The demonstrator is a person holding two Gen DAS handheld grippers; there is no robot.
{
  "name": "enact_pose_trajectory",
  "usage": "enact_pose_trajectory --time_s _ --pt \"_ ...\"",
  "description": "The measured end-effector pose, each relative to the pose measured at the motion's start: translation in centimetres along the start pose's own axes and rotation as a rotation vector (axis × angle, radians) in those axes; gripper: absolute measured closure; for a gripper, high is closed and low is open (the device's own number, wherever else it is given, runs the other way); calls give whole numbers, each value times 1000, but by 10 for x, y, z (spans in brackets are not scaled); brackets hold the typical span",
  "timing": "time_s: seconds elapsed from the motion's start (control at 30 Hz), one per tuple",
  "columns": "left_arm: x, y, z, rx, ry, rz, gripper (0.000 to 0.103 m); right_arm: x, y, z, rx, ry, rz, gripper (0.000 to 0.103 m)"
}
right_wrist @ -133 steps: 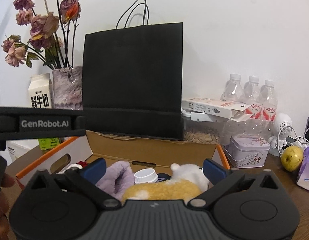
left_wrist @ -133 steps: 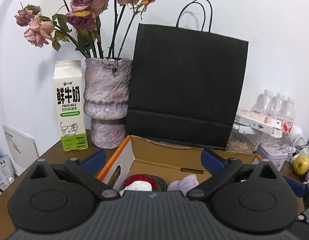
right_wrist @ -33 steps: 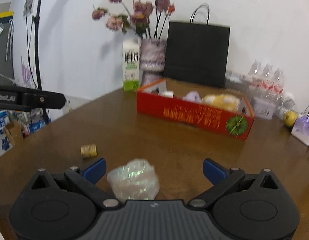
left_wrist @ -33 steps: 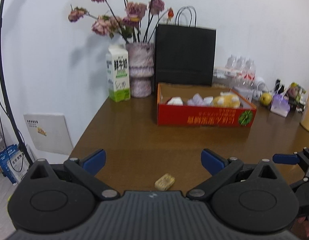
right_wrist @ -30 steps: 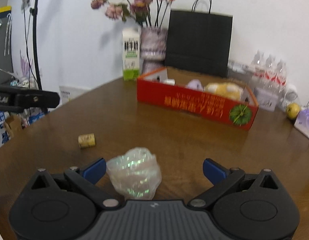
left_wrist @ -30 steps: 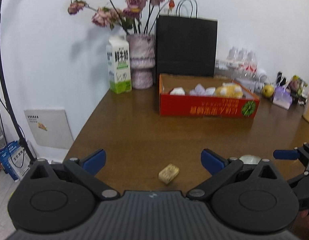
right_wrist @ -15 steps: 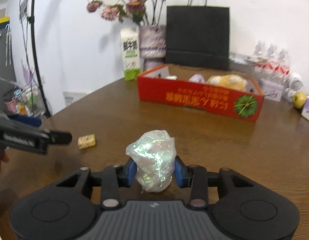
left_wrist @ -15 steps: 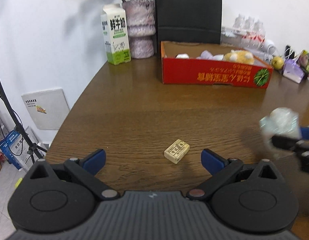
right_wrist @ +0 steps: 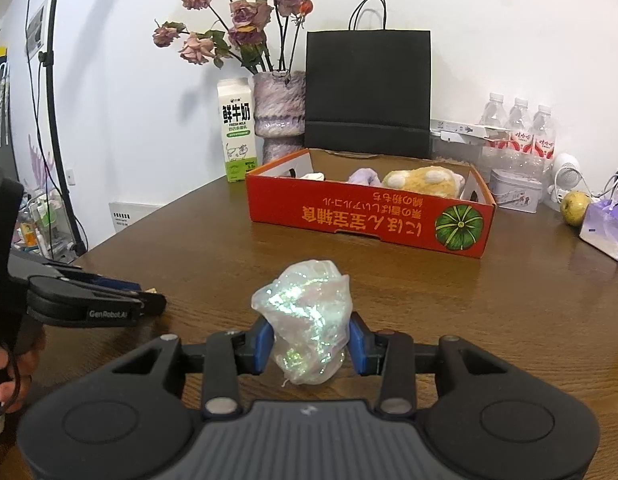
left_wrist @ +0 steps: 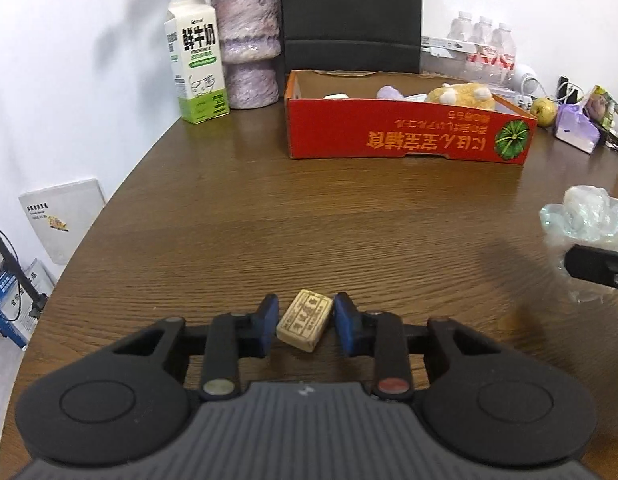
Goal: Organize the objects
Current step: 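Close the right gripper on the clear plastic bag while the left gripper grasps the wooden block, then carry the block in the left gripper and clear bag in the right gripper to the box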
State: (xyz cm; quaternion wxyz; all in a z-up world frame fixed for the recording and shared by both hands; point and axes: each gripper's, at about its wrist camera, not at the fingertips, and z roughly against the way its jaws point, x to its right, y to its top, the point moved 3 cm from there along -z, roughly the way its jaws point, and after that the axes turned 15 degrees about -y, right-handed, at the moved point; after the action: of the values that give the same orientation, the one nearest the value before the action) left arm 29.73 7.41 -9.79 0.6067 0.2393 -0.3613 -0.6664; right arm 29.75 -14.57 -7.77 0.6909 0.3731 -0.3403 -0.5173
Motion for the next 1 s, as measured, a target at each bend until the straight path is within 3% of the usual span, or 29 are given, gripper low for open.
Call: enact_pose_trajectory --time_s 0.57,1.0 --pt "49 22 28 140 -70 -35 72 8 3 6 39 -13 -14 66" --pt "73 54 39 235 -92 -1 72 15 26 9 104 -31 -24 66"
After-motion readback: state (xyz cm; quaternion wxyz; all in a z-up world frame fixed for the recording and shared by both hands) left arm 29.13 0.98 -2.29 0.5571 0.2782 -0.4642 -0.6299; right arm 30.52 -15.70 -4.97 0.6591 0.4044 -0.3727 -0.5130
